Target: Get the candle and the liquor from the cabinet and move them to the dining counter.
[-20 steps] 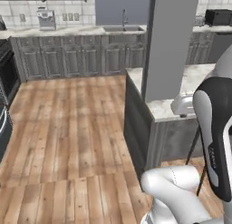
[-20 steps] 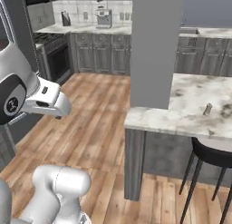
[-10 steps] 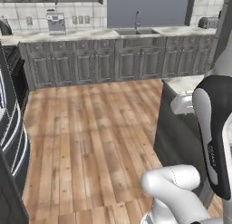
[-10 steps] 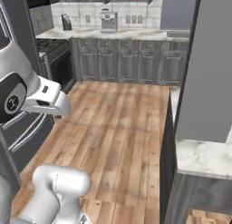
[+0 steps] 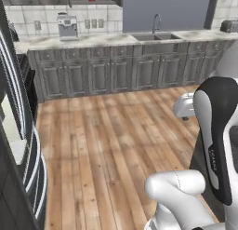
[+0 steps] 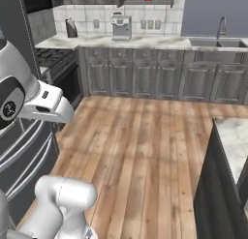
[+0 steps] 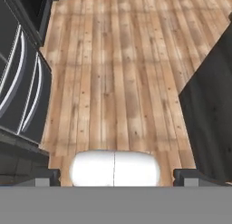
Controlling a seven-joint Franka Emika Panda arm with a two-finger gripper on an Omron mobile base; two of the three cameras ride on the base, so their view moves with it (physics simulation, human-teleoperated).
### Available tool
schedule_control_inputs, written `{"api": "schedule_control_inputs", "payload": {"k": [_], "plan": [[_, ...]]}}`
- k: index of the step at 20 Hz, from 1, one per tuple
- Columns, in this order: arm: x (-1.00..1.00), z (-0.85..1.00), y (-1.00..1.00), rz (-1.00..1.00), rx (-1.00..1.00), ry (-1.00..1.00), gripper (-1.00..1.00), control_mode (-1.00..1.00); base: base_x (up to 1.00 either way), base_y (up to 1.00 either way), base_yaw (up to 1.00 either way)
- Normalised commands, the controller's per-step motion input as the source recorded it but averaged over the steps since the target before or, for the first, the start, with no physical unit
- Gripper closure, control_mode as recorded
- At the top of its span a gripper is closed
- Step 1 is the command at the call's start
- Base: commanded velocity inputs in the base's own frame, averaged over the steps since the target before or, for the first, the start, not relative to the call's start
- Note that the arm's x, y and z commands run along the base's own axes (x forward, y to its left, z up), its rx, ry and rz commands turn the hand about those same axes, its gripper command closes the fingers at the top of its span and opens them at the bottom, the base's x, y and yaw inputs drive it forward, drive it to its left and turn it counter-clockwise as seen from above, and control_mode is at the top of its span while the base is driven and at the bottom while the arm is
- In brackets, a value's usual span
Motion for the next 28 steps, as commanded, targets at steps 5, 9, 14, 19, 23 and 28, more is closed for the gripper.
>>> {"api": "schedule_control_inputs", "payload": {"k": [5,9,14,19,23,28], "plan": [[0.0,0.0,0.0,0.0,0.0,0.0,-1.0,1.0,1.0,-0.03,0.0],[0.0,0.0,0.0,0.0,0.0,0.0,-1.0,1.0,1.0,-0.04,0.0],[0.0,0.0,0.0,0.0,0.0,0.0,-1.0,1.0,1.0,0.0,0.01],[0.0,0.0,0.0,0.0,0.0,0.0,-1.0,1.0,1.0,0.0,0.0],[0.0,0.0,0.0,0.0,0.0,0.0,-1.0,1.0,1.0,0.0,0.01],[0.0,0.0,0.0,0.0,0.0,0.0,-1.0,1.0,1.0,0.04,0.03]]}}
